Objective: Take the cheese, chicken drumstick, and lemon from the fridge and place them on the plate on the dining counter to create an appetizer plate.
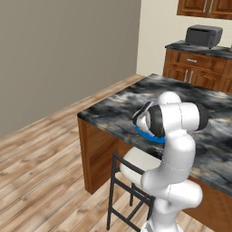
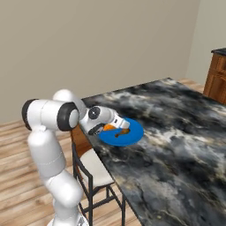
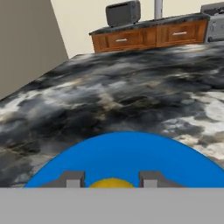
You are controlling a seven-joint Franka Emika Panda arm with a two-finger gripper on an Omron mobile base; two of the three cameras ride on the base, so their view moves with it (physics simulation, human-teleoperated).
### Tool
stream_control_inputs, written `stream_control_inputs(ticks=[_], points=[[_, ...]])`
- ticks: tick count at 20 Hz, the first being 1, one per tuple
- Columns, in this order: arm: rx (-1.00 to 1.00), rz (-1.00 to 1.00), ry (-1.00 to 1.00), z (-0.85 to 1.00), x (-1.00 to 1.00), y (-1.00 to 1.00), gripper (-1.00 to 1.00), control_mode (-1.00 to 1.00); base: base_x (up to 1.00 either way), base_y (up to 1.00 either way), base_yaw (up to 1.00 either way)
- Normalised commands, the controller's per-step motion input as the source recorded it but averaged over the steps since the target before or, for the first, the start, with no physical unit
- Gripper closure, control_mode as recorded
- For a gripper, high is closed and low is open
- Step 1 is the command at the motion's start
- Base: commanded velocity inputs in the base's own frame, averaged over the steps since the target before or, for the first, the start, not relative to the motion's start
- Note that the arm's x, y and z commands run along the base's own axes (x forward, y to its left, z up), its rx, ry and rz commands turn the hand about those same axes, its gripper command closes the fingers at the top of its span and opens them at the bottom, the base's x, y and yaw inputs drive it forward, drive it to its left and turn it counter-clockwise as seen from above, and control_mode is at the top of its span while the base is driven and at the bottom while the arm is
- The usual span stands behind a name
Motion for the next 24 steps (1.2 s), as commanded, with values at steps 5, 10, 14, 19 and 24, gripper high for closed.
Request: stream_control_inputs(ticks=[5,10,14,19,24], points=[[0.01,-0.02,0.0,-0.02,0.1,-0.26,-1.0,-1.0,0.0,0.0,0.0],[0.01,-0.02,0.0,-0.05,0.15,-0.27,-1.0,-1.0,0.0,0.0,0.0],[0.01,-0.03,0.0,0.38,-0.63,-0.08,-1.0,-1.0,0.0,0.0,0.0],[0.0,-0.01,-0.01,0.28,-1.0,0.0,-1.0,-1.0,0.0,0.0,0.0],[0.01,0.0,-0.06,0.28,-1.0,0.01,-1.0,-1.0,0.0,0.0,0.0]])
